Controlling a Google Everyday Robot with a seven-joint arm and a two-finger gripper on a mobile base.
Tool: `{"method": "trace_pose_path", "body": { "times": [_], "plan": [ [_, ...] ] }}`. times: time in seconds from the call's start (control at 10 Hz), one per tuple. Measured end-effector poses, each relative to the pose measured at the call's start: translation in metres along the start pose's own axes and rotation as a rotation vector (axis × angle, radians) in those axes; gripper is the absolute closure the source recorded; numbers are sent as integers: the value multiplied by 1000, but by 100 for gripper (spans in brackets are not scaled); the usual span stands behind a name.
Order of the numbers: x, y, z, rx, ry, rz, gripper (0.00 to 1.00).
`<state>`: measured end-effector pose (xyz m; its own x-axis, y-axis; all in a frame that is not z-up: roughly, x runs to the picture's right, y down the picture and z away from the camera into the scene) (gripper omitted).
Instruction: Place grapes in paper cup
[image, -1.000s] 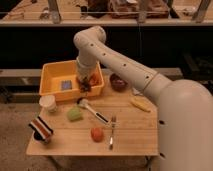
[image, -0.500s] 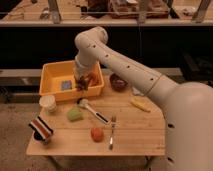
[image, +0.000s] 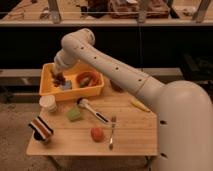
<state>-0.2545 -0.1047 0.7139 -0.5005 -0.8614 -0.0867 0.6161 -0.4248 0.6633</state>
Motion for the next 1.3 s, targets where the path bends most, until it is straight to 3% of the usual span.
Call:
{"method": "trace_pose_path", "body": {
  "times": [0.3,0.4,0.5,0.6,0.9,1.3],
  "plan": [
    [36,-52,44,136,83,-102,93],
    [45,-71,60,197,117,-153,93],
    [49,-81,70,241,137,-190,93],
    [50,-87,77,260,142,-206,93],
    [37,-82,95,285,139,-203,93],
    [-4,-39,95,245,91,-185,93]
  ]
}}
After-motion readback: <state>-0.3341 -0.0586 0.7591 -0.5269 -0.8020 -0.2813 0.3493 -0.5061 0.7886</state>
